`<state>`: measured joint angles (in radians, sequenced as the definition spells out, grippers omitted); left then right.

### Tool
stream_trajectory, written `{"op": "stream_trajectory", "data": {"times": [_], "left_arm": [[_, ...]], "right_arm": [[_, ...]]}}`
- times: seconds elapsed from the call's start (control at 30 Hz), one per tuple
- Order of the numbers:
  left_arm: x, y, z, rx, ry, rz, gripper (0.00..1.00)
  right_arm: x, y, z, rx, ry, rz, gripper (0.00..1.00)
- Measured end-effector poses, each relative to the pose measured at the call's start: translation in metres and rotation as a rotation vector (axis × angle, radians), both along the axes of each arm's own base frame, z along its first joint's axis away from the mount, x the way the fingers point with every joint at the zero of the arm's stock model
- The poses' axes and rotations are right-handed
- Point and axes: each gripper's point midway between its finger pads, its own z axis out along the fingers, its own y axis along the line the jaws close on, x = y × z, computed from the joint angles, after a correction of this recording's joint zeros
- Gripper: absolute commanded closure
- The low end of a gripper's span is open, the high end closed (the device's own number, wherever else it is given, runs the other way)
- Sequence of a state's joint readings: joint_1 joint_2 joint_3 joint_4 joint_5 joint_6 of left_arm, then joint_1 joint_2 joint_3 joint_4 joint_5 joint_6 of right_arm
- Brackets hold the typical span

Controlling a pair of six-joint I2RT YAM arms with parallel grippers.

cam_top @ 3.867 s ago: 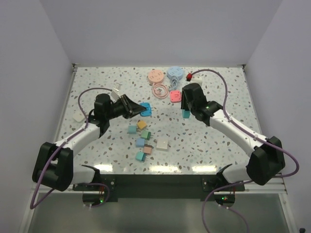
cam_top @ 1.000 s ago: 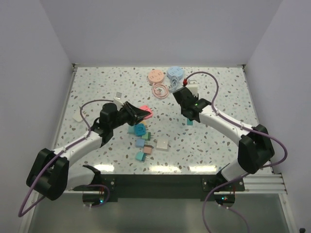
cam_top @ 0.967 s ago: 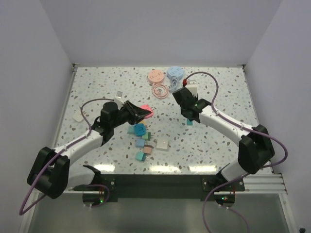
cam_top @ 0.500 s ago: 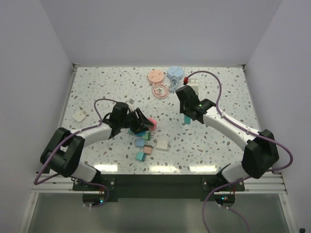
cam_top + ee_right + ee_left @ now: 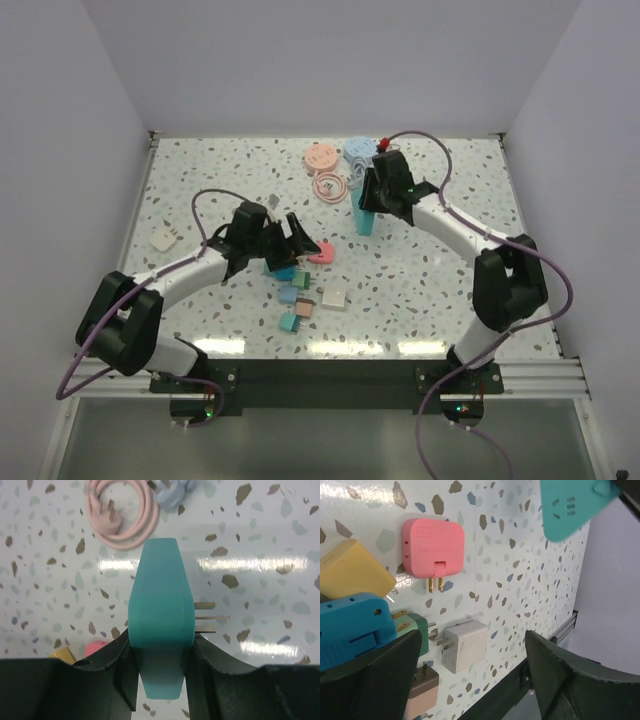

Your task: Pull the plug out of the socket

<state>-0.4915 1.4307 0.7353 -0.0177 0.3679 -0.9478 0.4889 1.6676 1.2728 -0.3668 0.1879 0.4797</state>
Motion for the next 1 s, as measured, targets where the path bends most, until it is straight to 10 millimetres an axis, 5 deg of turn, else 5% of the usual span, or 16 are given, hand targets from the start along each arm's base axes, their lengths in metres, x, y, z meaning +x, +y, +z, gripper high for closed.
{"op": "stream_trajectory", "data": {"times": [0.3,0.57,0.6,0.7,0.8,0.83,1.0], "left_arm": [[0.022,0.0,0.041,-0.002,-0.154,-0.009,0.0],[0.062,0.051,0.049,0.086,-0.202,0.128,0.0],[0.068,0.06,0.051,0.098,-0.21,0.152,0.0],[0.084,0.087,0.056,0.146,-0.226,0.22,0.0],[0.097,0.106,0.063,0.178,-0.25,0.266,0.0],[0.1,0.111,0.065,0.186,-0.256,0.274,0.0],[0.113,0.118,0.066,0.215,-0.272,0.274,0.0]], "right_arm": [[0.121,0.009,-0.002,0.398,-0.039,-0.047,1.0],[0.219,0.04,-0.019,0.667,-0.06,-0.046,0.87],[0.227,0.043,-0.026,0.685,-0.052,-0.047,0.7],[0.243,0.049,-0.036,0.729,-0.047,-0.046,0.62],[0.245,0.048,-0.035,0.733,-0.037,-0.056,0.3],[0.245,0.048,-0.036,0.731,-0.034,-0.057,0.01],[0.229,0.041,-0.027,0.687,-0.014,-0.052,0.01]]}}
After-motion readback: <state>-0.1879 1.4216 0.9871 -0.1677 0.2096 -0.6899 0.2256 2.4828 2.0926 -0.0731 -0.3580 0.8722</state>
